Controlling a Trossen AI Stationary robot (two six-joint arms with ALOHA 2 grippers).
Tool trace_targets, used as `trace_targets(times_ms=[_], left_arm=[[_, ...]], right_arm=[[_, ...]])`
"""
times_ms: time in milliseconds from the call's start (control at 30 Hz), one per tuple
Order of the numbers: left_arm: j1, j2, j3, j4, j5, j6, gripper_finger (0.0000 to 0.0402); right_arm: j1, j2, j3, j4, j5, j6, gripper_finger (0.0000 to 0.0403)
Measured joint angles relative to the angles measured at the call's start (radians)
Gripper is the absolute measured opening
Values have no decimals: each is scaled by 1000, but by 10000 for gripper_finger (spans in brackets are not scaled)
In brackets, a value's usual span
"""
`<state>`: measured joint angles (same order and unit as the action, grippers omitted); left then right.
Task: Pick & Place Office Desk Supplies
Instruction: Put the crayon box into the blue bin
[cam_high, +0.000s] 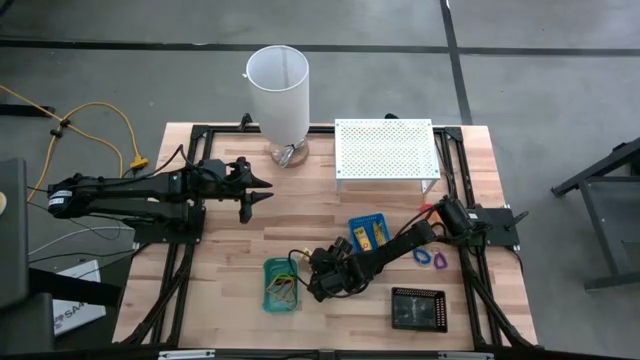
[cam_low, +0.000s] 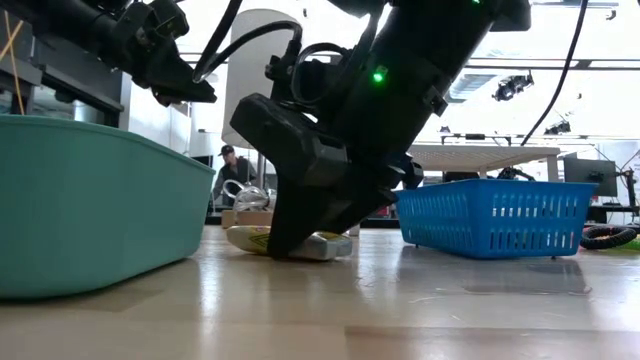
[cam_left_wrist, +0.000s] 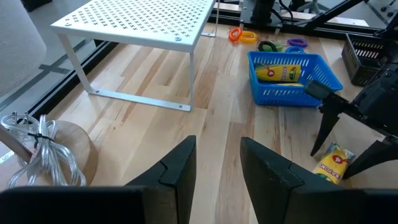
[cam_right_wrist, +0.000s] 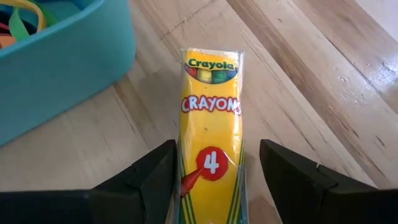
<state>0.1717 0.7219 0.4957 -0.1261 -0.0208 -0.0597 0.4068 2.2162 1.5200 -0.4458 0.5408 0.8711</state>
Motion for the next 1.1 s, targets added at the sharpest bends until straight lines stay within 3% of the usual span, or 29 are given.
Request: trace_targets(times_ms=[500, 1100], left_arm=[[0, 0, 0, 0, 0, 0, 119], [0, 0, 0, 0, 4, 0, 119]], right_arm=[[-1, 0, 0, 1, 1, 0, 143], [-3, -23, 0, -21, 28, -34, 125]])
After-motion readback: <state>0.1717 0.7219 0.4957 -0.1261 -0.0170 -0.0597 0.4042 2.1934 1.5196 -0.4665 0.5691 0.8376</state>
